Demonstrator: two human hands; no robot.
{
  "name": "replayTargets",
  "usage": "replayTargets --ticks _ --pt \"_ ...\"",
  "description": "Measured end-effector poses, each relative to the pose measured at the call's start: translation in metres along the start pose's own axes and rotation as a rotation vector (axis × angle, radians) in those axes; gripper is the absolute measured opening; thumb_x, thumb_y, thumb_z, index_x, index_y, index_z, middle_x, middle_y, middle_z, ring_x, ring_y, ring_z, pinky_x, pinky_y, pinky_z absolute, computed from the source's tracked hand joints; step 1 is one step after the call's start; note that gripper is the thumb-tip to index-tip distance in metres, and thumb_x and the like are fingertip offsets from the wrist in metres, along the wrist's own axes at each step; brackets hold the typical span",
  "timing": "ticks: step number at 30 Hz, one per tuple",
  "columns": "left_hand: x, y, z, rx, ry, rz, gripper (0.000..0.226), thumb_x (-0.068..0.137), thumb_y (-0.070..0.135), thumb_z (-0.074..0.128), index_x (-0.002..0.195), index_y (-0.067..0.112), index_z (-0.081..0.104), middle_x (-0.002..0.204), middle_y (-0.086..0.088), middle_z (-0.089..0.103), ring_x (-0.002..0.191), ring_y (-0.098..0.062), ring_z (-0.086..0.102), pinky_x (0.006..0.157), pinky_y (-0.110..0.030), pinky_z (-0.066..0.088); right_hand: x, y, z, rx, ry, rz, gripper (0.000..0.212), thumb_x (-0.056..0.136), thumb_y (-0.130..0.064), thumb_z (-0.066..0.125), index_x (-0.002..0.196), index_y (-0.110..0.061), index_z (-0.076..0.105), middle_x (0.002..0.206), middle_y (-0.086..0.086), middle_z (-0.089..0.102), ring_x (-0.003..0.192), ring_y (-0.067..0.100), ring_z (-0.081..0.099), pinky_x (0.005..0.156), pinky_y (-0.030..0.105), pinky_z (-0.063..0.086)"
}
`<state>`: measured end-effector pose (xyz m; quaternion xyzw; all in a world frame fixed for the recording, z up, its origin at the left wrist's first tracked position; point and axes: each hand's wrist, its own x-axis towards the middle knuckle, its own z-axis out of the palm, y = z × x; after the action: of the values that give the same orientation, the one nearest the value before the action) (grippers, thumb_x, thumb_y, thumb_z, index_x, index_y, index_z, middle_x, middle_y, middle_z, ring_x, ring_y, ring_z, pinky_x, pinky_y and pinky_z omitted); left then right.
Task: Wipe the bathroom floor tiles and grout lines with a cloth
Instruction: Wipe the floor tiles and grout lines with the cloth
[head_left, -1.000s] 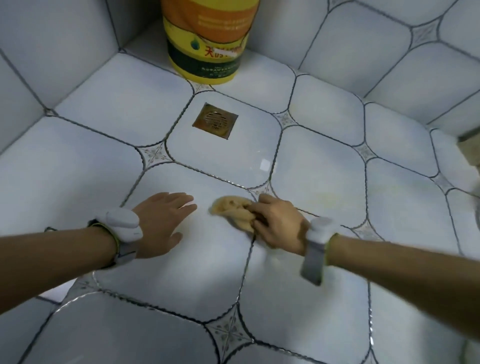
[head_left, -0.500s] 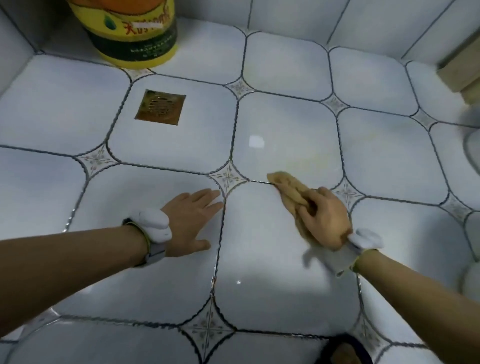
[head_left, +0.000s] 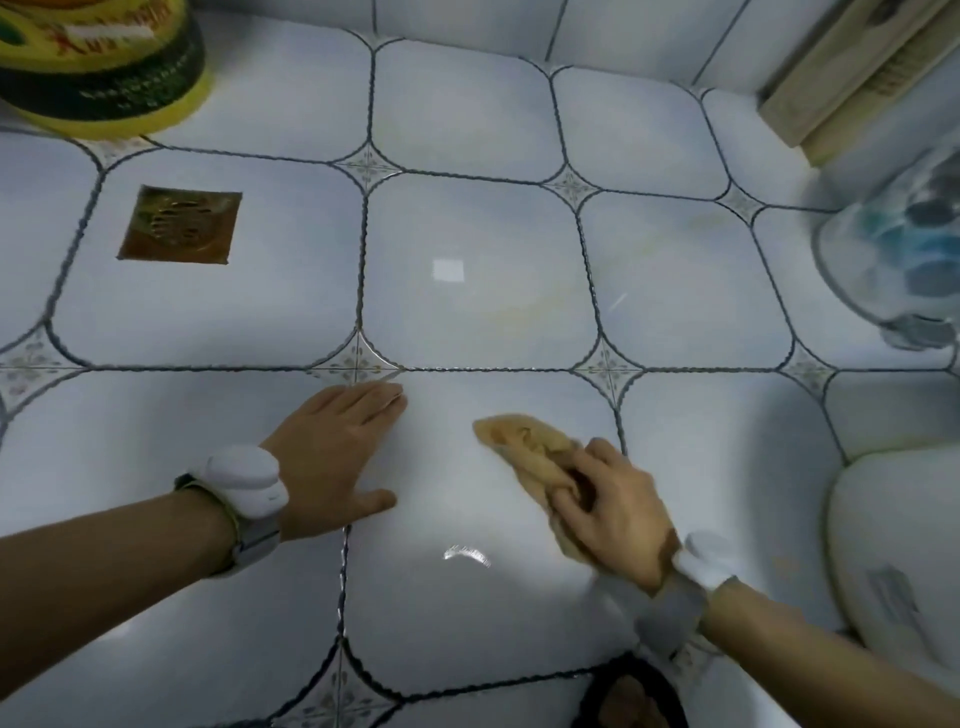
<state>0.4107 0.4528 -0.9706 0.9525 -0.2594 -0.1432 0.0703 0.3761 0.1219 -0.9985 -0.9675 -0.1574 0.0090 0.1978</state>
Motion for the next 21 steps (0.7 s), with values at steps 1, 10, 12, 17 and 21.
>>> replayTargets --ticks 1,10,12,17,21 --pt "0.005 0.004 0.000 -0.004 0.003 0.014 0.097 0.081 0.070 0.044 0.152 0.017 0.005 0.160 0.002 0.004 0.147 -0.015 0.004 0.117 -0.028 0.001 0.010 0.025 -0.008 -0.055 0.068 0.120 0.020 0.083 -0.038 0.058 0.102 -0.033 0.059 0.085 -0.014 0.046 0.071 0.016 0.056 0.064 0.026 0.044" --pt "0.033 0.031 0.005 0.058 -0.033 0.110 0.102 0.079 0.073 0.040 0.151 0.010 0.005 0.159 -0.001 0.002 0.147 -0.019 0.001 0.121 -0.041 0.004 0.018 0.028 -0.012 -0.069 0.138 0.397 0.013 0.080 -0.042 0.058 0.083 -0.037 0.047 0.077 -0.011 0.047 0.064 0.017 0.053 0.061 0.027 0.039" --pt "0.040 0.034 0.006 0.043 -0.035 0.111 0.103 0.078 0.073 0.040 0.151 0.011 0.005 0.159 -0.001 0.003 0.147 -0.018 0.002 0.121 -0.040 0.004 -0.007 -0.001 -0.002 -0.028 0.013 0.250 0.015 0.080 -0.044 0.056 0.089 -0.040 0.045 0.081 -0.017 0.042 0.065 0.008 0.048 0.061 0.019 0.040" --pt "0.058 0.043 0.010 0.004 -0.049 0.121 0.104 0.078 0.074 0.041 0.151 0.011 0.003 0.159 0.000 0.003 0.147 -0.017 0.002 0.121 -0.037 0.003 -0.026 0.038 -0.015 -0.046 0.013 0.166 0.021 0.084 -0.042 0.057 0.104 -0.035 0.058 0.086 -0.021 0.042 0.068 0.000 0.043 0.063 0.005 0.035" --pt "0.070 0.053 0.010 -0.025 -0.037 0.162 0.104 0.078 0.073 0.043 0.151 0.012 0.003 0.159 0.000 0.004 0.147 -0.017 0.004 0.121 -0.035 0.004 -0.004 0.147 -0.063 -0.206 0.328 0.723 0.014 0.083 -0.028 0.064 0.090 -0.016 0.065 0.084 0.008 0.063 0.077 0.031 0.059 0.068 0.032 0.045"
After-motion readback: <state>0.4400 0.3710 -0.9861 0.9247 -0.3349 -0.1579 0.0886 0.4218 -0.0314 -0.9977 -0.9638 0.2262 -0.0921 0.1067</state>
